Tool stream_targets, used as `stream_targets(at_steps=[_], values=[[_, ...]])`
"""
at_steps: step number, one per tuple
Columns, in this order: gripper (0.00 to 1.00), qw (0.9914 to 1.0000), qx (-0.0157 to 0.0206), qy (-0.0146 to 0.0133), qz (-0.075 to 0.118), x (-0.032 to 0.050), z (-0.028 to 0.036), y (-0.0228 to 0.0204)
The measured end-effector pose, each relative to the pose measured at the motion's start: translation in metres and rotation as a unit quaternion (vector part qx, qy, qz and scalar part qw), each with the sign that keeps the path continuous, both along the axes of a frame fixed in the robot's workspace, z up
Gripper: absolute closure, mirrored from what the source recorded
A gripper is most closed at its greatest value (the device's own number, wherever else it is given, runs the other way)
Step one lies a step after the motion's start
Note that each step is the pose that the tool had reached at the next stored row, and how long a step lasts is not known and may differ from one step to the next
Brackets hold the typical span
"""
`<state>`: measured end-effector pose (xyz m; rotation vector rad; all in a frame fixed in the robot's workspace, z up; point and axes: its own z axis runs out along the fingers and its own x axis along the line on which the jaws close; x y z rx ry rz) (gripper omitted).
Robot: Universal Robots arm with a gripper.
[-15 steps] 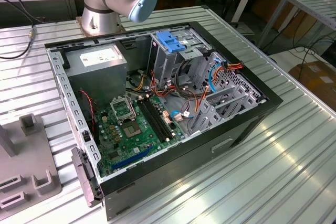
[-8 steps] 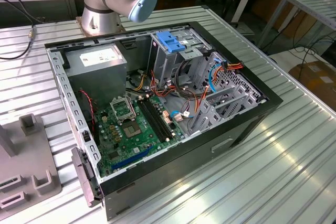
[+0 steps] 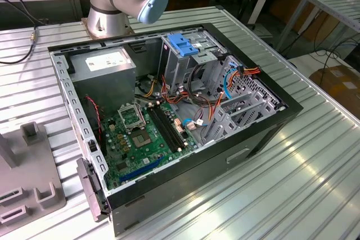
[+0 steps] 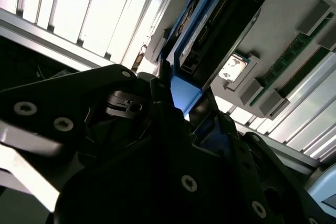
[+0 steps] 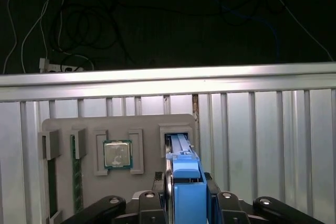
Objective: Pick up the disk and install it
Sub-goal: 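Pick up the disk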
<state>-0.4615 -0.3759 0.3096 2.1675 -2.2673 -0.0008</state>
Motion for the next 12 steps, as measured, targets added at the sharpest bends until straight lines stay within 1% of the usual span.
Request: stream_targets(at_steps=[4,12], values=[[0.60,1.00000,0.0000,0.0001,-0.001,0.0000,-0.0030,0.0000],[0.60,1.00000,0.0000,0.0006,-0.003,0.0000,-0.0067,0.0000]])
